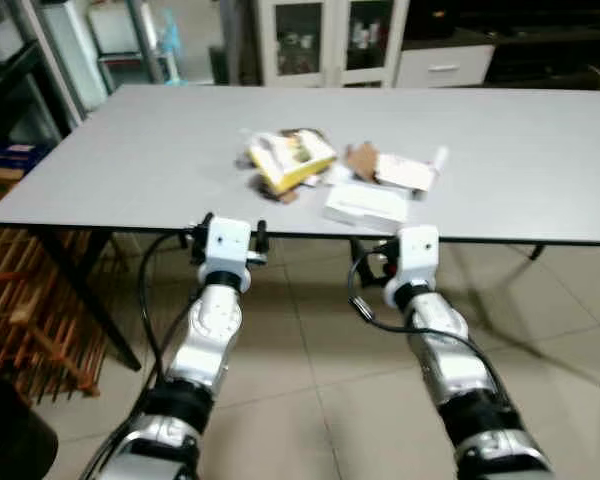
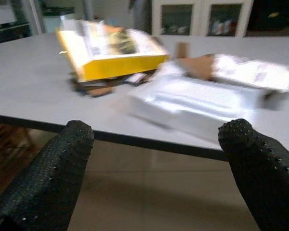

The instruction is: Picking trash to rubbish bin

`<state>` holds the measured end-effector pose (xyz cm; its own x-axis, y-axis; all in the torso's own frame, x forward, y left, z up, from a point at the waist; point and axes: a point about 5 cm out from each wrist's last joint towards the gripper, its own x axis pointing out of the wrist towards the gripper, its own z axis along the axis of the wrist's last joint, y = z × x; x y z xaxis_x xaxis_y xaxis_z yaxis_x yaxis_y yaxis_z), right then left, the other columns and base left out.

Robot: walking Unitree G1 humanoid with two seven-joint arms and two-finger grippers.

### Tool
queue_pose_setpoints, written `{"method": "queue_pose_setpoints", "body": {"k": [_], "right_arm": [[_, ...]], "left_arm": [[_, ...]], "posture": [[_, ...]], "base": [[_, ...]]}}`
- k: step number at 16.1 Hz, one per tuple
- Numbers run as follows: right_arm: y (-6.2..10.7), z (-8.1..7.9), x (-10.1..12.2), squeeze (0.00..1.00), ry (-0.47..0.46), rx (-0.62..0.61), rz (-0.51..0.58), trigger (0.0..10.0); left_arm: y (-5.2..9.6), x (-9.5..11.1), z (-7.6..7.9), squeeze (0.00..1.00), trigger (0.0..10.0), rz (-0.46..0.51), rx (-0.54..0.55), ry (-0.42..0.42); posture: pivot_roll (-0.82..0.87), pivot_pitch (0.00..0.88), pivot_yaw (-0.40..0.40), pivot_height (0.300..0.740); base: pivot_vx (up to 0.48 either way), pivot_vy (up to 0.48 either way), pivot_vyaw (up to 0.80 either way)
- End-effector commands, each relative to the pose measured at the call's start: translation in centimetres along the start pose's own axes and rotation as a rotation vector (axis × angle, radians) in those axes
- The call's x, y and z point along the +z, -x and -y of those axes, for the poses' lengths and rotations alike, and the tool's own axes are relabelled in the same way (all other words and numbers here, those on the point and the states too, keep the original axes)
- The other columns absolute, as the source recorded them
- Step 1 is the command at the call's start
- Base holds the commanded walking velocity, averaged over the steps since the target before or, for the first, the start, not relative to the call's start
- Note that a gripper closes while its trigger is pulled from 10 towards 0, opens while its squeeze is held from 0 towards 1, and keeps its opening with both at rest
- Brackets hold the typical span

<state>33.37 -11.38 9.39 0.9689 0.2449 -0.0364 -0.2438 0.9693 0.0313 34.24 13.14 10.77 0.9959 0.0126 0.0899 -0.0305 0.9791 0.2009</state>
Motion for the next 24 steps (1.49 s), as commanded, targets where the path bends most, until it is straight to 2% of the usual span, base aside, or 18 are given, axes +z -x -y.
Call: {"method": "queue_pose_setpoints", "body": {"k": [1, 18, 21, 24], "right_arm": [[-0.18, -0.21, 0.36, 0.00, 0.005, 0.011, 0.013, 10.0], [-0.12, -0.21, 0.26, 0.00, -0.003, 0.008, 0.014, 10.0], [-0.16, -0.20, 0.32, 0.00, -0.015, 0.010, 0.014, 10.0], [-0.16, -0.18, 0.38, 0.00, -0.007, 0.011, 0.020, 10.0]], "left_arm": [[-0.11, 0.13, -0.30, 0.00, 10.0, 0.002, 0.014, 0.004], [-0.14, 0.16, 0.02, 0.00, 10.0, 0.000, -0.002, 0.002], [-0.13, 0.16, 0.07, 0.00, 10.0, 0.000, -0.002, 0.001], [-0.12, 0.15, 0.08, 0.00, 10.0, -0.001, -0.002, 0.001]], "posture": [[0.02, 0.015, 0.028, 0.740], [0.02, 0.019, 0.029, 0.740], [0.02, 0.018, 0.028, 0.740], [0.02, 0.018, 0.028, 0.740]], "base": [[0.349, 0.000, 0.00], [0.350, 0.000, 0.00], [0.349, 0.000, -0.69], [0.350, 0.000, 0.00]]}}
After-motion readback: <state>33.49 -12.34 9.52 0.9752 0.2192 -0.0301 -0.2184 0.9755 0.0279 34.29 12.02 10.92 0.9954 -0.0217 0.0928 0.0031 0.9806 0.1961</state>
